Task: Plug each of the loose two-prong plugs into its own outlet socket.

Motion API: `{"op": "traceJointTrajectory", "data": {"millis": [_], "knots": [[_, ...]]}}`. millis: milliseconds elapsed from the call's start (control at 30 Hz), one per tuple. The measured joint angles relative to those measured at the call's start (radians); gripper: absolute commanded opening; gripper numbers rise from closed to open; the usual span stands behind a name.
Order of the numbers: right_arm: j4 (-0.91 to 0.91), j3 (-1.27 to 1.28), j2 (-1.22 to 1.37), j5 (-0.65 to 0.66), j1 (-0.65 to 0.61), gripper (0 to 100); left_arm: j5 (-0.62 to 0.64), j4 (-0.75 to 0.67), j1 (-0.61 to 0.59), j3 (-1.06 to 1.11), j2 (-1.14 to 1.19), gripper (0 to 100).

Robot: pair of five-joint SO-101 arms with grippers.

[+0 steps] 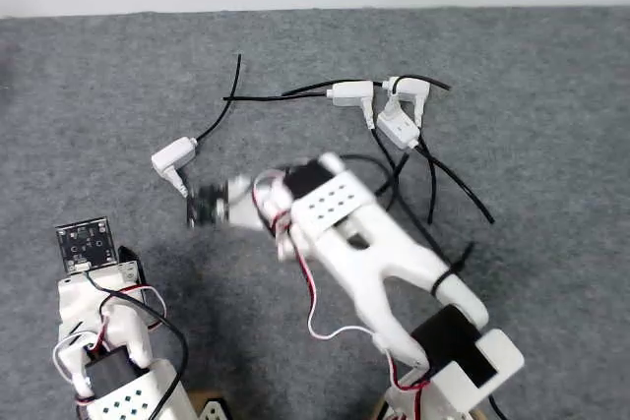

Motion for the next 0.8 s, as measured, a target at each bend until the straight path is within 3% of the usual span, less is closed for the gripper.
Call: {"op": "traceJointTrajectory", "data": {"millis": [233, 567, 800], "knots": [[-0.021, -0.224, -0.017, 0.005, 0.140, 0.8, 0.000, 0.000, 0.000, 0.000, 0.000, 15], [-0.348, -0.301, 0.040, 0.005, 0.385, 0.8, 0.000, 0.000, 0.000, 0.000, 0.000, 15], [-0.506, -0.299, 0.172, 0.005, 0.407, 0.8, 0.000, 0.000, 0.000, 0.000, 0.000, 15]]}}
